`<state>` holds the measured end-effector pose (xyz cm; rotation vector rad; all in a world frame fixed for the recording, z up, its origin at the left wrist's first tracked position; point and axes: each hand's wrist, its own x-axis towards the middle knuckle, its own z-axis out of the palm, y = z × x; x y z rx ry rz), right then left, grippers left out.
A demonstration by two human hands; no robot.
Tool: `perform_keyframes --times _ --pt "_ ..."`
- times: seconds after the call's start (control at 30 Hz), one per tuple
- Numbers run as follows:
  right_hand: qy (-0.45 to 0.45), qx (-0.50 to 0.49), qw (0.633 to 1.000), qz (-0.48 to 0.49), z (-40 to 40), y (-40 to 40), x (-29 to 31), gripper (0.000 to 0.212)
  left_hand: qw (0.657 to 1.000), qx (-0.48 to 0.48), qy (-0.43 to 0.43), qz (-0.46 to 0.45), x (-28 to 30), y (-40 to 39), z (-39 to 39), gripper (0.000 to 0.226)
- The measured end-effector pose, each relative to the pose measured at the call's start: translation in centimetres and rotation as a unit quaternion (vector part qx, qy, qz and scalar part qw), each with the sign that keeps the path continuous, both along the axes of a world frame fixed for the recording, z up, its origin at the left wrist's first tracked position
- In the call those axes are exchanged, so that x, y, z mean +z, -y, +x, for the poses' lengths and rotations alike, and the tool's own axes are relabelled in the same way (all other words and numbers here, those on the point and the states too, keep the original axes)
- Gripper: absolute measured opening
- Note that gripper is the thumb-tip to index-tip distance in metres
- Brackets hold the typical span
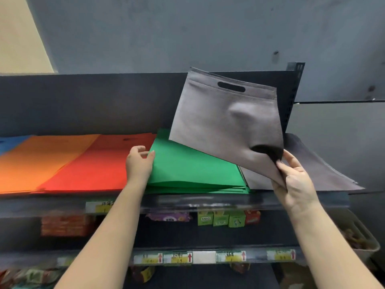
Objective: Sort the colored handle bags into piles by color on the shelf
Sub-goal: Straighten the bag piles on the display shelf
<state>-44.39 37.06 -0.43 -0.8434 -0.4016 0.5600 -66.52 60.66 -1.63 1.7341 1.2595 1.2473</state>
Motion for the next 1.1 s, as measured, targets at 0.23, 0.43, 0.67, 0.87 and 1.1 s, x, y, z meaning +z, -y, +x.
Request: perform_keyframes --times 0.23,0.43,0.67,0.87,1.1 --pt "0.076 -0.041 0.996 -0.03 1.1 0.4 -0.3 0.032 0.965 -0.209 0.154 -0.044 4.4 4.7 2.1 0.035" --pt "0.146 -0.112 0.979 -0.086 5.0 2.7 -0.3 0.032 0.961 -0.256 0.104 -0.024 4.7 7.7 7.0 0.018" --pt "0.336 -0.258 0.861 -0.281 11.9 5.7 0.9 0.018 0.974 -0.213 -0.005 0.079 2.6 10.5 13.5 0.022" --pt "0.404 -0.22 0.747 -0.48 15.2 6.7 0.2 0.036 0.952 -0.187 -0.225 0.087 1.4 12.8 17.3 0.045" --pt "0.503 -0.193 0.67 -0.511 15.7 12.1 1.0 0.046 0.888 -0.15 -0.365 0.237 2.1 17.9 20.3 0.053"
